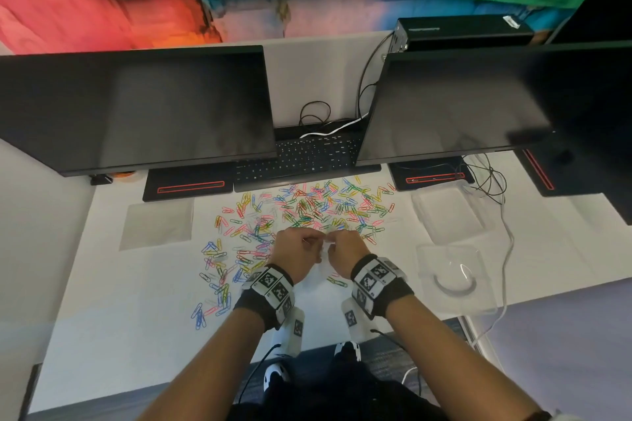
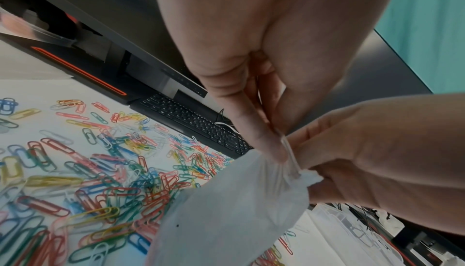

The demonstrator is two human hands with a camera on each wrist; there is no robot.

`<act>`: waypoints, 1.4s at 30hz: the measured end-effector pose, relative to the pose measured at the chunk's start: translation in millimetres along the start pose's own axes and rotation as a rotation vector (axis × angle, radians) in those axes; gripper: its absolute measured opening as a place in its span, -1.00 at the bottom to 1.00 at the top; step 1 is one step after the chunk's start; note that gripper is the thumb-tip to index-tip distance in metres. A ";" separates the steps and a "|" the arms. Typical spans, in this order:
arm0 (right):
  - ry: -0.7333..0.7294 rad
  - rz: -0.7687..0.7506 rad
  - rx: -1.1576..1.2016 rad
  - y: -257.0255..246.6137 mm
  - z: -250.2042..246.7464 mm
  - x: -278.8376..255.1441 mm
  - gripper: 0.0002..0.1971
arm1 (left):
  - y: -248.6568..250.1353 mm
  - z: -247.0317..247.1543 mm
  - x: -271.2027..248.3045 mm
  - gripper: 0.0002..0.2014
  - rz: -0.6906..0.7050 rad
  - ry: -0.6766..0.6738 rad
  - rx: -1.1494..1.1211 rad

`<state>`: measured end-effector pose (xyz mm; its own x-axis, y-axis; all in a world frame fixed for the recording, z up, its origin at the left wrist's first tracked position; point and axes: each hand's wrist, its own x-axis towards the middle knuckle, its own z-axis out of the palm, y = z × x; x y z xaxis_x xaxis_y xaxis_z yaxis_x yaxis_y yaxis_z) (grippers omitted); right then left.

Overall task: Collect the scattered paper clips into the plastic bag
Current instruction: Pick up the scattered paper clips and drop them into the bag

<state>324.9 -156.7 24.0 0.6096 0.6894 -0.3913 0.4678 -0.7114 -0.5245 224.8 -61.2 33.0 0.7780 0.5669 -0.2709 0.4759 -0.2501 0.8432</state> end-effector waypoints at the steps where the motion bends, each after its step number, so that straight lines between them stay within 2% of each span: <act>1: -0.013 -0.011 0.041 2.0 -0.9 -0.4 -0.64 | 0.6 -0.9 -0.4 -0.81 0.004 0.001 0.005; 4: -0.003 -0.053 0.240 7.0 -7.3 -2.6 -0.71 | 1.7 -5.6 -0.4 -0.81 0.006 0.003 0.023; 7: 0.102 -0.043 0.598 23.4 -22.0 -6.2 -0.79 | 2.5 -13.4 0.2 -0.80 -0.012 0.051 0.014; 9: 0.197 0.048 0.564 50.3 -27.4 -4.3 -0.81 | 2.0 -20.9 -0.1 -0.79 -0.021 0.082 0.024; 10: 0.165 0.120 0.455 66.9 -26.3 -3.3 -0.71 | 1.4 -24.9 -0.5 -0.79 -0.033 0.094 0.022; 12: -0.046 0.292 0.178 96.8 -14.7 -5.5 -0.22 | -0.4 -32.5 -1.4 -0.76 -0.053 0.111 -0.002; 13: -0.149 0.331 0.054 107.2 -4.2 -8.5 0.01 | -1.8 -35.9 -1.3 -0.71 -0.051 0.120 -0.014; 14: -0.203 0.331 -0.019 115.3 8.1 -11.5 0.15 | -2.9 -39.0 -1.0 -0.68 -0.045 0.127 -0.018; 16: -0.164 0.267 -0.017 120.4 31.0 -14.0 0.25 | -2.4 -44.4 -0.7 -0.71 -0.037 0.132 -0.018; 20: 0.036 0.142 0.095 105.4 55.1 3.6 0.10 | 2.5 -53.8 -0.8 -0.82 -0.023 0.146 -0.035; 25: 0.125 0.165 0.039 95.2 56.3 31.7 -0.10 | -0.1 -58.7 -0.7 -0.85 -0.019 0.149 -0.019; 30: 0.208 -0.007 -0.171 92.3 59.3 39.2 -0.68 | -5.9 -54.1 -6.0 -0.81 -0.031 0.128 -0.033; 33: 0.150 -0.060 -0.335 89.6 60.0 39.9 -0.79 | -9.6 -51.6 -7.7 -0.78 -0.033 0.106 -0.017; 36: 0.100 -0.058 -0.382 88.5 55.3 43.4 -0.85 | -11.2 -51.5 -7.3 -0.82 -0.052 0.093 -0.018; 37: 0.101 -0.035 -0.349 87.2 50.5 43.2 -0.87 | -11.2 -51.4 -6.8 -0.84 -0.058 0.091 -0.021; 39: 0.126 0.049 -0.175 90.9 42.2 44.1 -0.77 | -10.8 -50.8 -5.3 -0.85 -0.067 0.085 -0.032; 40: 0.144 0.110 -0.033 93.2 36.2 43.3 -0.76 | -10.5 -50.4 -4.4 -0.85 -0.070 0.080 -0.040; 42: 0.167 0.260 0.322 96.3 22.9 37.7 -0.90 | -11.0 -48.8 -2.8 -0.86 -0.073 0.072 -0.044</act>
<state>378.3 -196.0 -58.6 0.7880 0.4430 -0.4276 0.0787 -0.7613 -0.6437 197.3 -21.7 47.1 0.7097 0.6374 -0.3002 0.5110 -0.1723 0.8422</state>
